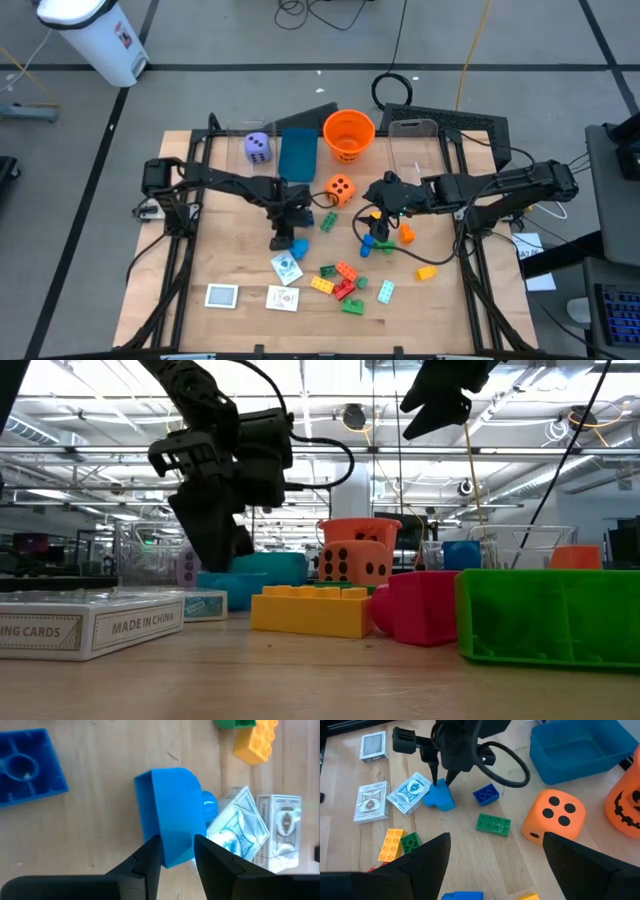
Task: Pick & Place Toys
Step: Put the blue game piece into the right transparent bin
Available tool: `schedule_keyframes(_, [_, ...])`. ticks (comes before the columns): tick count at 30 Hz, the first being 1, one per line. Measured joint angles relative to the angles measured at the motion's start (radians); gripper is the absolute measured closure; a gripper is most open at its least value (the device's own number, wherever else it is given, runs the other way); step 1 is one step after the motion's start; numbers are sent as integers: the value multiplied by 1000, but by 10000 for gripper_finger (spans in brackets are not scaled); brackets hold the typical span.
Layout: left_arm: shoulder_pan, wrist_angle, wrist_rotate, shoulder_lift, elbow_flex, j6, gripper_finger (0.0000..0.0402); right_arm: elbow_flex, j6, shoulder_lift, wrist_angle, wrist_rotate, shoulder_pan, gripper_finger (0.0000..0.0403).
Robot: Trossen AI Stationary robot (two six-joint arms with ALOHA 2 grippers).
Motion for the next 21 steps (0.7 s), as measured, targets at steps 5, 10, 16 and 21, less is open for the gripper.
schedule_keyframes(5, [-23, 3, 65, 43, 0, -44, 280, 0, -1, 0, -1, 0, 0, 94])
schedule_keyframes(10, [-31, 8, 95, 58, 0, -51, 280, 0, -4, 0, -1, 0, 0, 94])
schedule_keyframes(16, [-29, 33, 101, 58, 0, -68, 280, 0, -5, 0, 0, 0, 0, 94])
schedule_keyframes(21, [-29, 87, 106, 58, 0, -88, 292, 0, -3, 0, 0, 0, 0, 94])
